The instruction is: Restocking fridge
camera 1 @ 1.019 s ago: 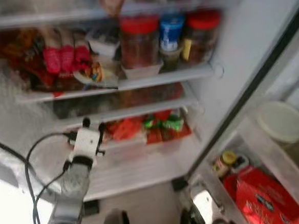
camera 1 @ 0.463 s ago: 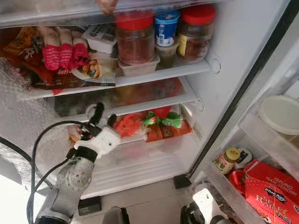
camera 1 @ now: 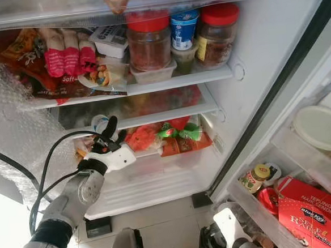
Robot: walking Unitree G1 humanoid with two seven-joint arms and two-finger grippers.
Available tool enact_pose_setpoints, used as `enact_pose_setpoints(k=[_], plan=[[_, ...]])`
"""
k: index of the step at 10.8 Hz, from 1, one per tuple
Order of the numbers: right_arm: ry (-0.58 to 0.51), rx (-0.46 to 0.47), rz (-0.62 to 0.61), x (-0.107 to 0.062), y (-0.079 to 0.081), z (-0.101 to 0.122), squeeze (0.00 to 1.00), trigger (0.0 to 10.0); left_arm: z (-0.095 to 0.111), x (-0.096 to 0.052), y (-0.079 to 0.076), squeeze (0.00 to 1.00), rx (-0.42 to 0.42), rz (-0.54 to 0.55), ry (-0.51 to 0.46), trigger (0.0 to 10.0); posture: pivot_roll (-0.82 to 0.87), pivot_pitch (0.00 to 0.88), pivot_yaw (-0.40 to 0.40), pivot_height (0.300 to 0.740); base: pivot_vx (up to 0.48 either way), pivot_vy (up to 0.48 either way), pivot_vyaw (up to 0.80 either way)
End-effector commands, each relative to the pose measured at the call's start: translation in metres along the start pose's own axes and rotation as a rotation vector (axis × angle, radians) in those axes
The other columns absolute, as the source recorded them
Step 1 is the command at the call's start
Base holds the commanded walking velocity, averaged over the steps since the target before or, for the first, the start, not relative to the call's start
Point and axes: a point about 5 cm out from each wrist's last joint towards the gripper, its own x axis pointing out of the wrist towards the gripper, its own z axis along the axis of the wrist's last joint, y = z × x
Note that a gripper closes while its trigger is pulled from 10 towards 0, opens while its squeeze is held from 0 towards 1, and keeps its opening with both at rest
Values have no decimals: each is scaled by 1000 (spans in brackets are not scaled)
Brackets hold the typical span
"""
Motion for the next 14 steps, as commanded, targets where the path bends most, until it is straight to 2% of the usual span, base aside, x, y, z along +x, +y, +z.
enact_pose_setpoints(k=[1, 6, 8, 10, 11, 12, 14], plan=[[197, 35, 45, -18, 16, -51, 0, 10000, 0, 1, 1, 0, 16, 2, -23, 10000, 11, 187, -49, 634, 0, 0, 0], [194, 45, 49, -17, 17, -50, 0, 10000, -7, 4, -2, 0, 7, -33, -25, 10000, 5, 190, -47, 634, 0, 0, 0], [195, 42, 51, -18, 17, -51, 0, 10000, -18, 2, -3, 0, 17, -58, 6, 10000, 0, 193, -49, 634, 0, 0, 0], [194, 41, 50, -19, 16, -52, 0, 10000, -29, 16, 5, 0, 73, -32, 107, 10000, -8, 204, -59, 634, 0, 0, 0], [197, 37, 52, -20, 17, -54, 0, 10000, -34, 22, 6, 0, 85, -32, 188, 10000, -12, 212, -64, 634, 0, 0, 0], [197, 38, 55, -20, 17, -55, 0, 10000, -34, 26, 3, 0, 72, -45, 222, 10000, -16, 219, -64, 634, 0, 0, 0], [197, 42, 59, -21, 20, -57, 0, 10000, -20, 40, -1, 0, 80, -69, 198, 10000, -26, 232, -65, 634, 0, 0, 0]])
